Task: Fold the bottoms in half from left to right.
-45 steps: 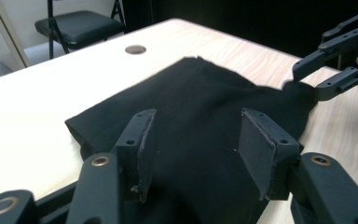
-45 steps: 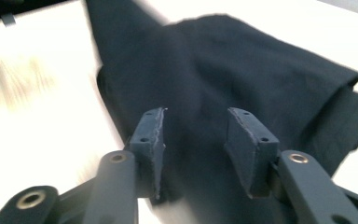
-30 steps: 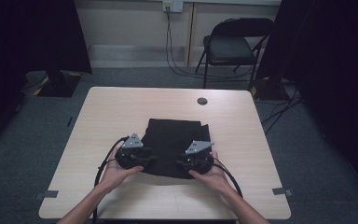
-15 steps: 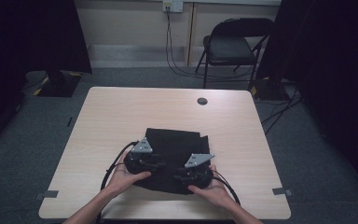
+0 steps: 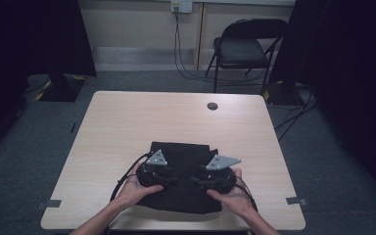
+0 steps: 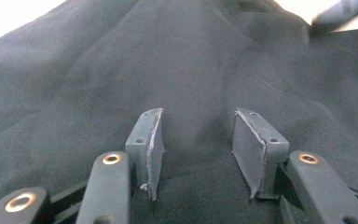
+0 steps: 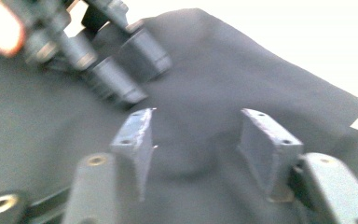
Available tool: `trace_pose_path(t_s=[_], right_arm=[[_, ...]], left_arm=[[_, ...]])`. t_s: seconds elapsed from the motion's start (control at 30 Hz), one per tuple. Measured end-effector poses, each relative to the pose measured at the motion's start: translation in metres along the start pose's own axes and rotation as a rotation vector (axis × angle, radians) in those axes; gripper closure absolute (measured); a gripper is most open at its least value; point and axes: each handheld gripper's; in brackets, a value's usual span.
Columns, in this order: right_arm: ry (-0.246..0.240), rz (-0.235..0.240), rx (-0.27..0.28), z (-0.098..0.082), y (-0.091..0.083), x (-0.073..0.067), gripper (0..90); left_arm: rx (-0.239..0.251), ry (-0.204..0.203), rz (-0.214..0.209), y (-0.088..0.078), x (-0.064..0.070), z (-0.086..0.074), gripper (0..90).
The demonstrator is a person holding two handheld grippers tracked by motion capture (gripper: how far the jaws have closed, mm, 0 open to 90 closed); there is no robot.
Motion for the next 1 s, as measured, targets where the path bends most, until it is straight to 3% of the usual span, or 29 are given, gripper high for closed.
trace_pose_path(t_s=[0.1,0.13,0.17,0.23,0.27,0.3,0.33,0.5,0.73,0.93,1.0], right_arm=[[0.031,-0.022,0.016,0.005,0.005,0.025,32.2],[0.031,-0.022,0.016,0.005,0.005,0.025,32.2],[0.013,-0.028,0.009,0.014,0.02,0.04,29.2],[0.005,-0.021,0.003,0.017,0.026,0.043,28.2],[0.002,0.002,-0.02,0.023,0.044,0.052,26.1],[0.002,0.002,-0.02,0.023,0.044,0.052,26.1],[-0.002,0.027,-0.048,0.028,0.062,0.06,24.5],[-0.004,0.047,-0.138,0.028,0.098,0.079,20.3],[0.016,0.044,-0.17,0.023,0.117,0.089,18.0],[0.017,0.051,-0.194,0.017,0.121,0.091,17.2],[0.041,0.068,-0.194,0.013,0.122,0.093,17.2]], left_arm=[[-0.015,-0.006,0.024,0.006,-0.001,-0.001,48.6],[-0.015,-0.006,0.024,0.006,-0.001,-0.001,46.5],[-0.019,-0.009,0.022,0.009,-0.002,-0.002,46.2],[-0.024,-0.014,0.019,0.011,-0.003,-0.003,46.0],[-0.018,-0.032,0.01,0.012,-0.006,-0.004,45.8],[-0.018,-0.032,0.01,0.012,-0.006,-0.004,45.7],[-0.005,-0.029,0.01,0.013,-0.006,-0.006,45.7],[-0.004,-0.022,0.016,0.013,-0.005,-0.007,45.7],[-0.001,-0.025,0.012,0.013,-0.007,-0.007,45.7],[-0.001,-0.028,0.011,0.013,-0.007,-0.007,45.6],[0.002,-0.029,0.01,0.013,-0.007,-0.007,45.7]])
Point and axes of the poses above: each handheld gripper's, and its own axes: y roughly forward along the jaws, z roughly out of its top, x roughly to its right, and after that the axes turned 15 degrees about -y, right-handed
